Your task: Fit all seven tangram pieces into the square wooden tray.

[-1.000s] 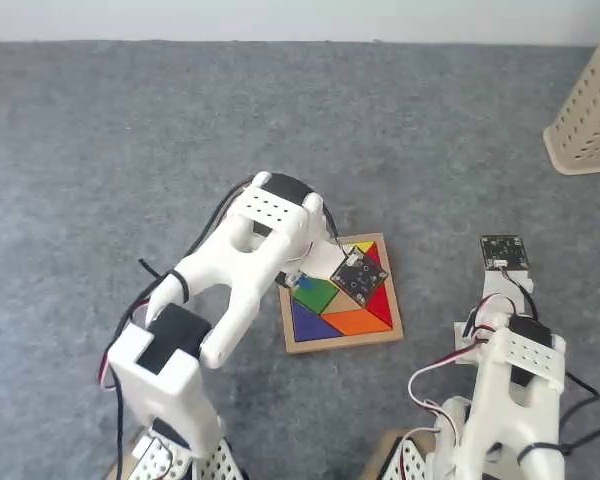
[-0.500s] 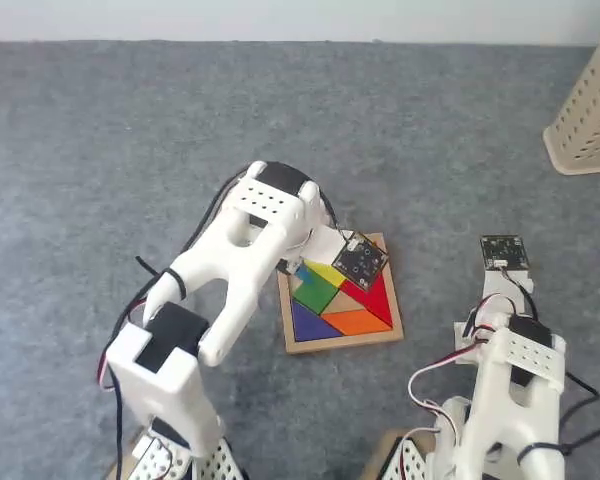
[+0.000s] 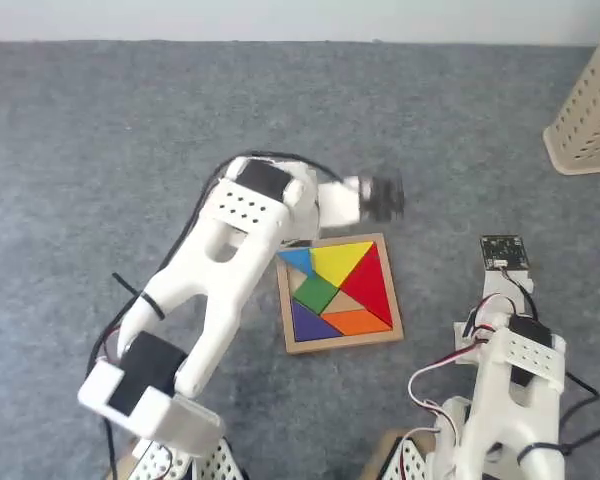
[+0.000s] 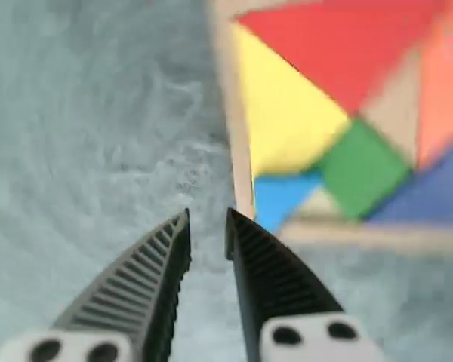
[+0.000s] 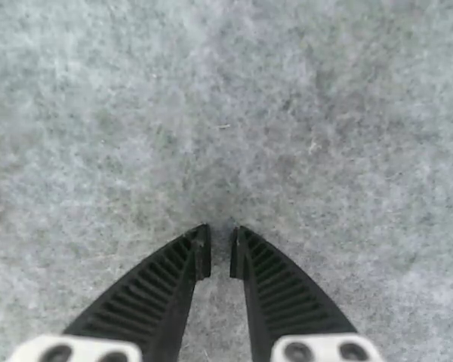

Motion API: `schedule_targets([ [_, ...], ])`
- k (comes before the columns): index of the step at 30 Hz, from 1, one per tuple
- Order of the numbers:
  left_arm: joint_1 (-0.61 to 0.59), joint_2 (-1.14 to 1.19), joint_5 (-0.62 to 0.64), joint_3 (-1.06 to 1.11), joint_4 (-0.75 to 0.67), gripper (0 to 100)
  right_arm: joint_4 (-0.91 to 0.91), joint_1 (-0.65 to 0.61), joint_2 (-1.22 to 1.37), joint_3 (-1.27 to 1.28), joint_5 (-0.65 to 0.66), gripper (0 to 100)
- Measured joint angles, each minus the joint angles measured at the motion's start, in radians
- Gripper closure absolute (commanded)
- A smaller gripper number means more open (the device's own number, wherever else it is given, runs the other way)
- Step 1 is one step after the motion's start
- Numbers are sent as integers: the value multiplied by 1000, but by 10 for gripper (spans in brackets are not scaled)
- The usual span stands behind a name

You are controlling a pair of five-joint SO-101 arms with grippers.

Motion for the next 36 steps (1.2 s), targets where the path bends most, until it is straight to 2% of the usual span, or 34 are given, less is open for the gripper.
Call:
schedule_targets([
  [4, 0, 35, 436, 5, -51, 928, 0, 0, 0, 0, 0, 916],
  [6, 0, 74, 575, 9, -75, 928, 0, 0, 0, 0, 0, 916],
  [8, 0, 106, 646, 9, -97, 929, 0, 0, 0, 0, 0, 916],
  [12, 0, 187, 726, 23, -129, 992, 0, 0, 0, 0, 0, 916],
  [19, 0, 216, 806, 55, -135, 990, 0, 0, 0, 0, 0, 916],
  [27, -9, 216, 810, 58, -135, 990, 0, 0, 0, 0, 0, 916],
  [36, 101, 222, 772, 77, -135, 990, 0, 0, 0, 0, 0, 916],
])
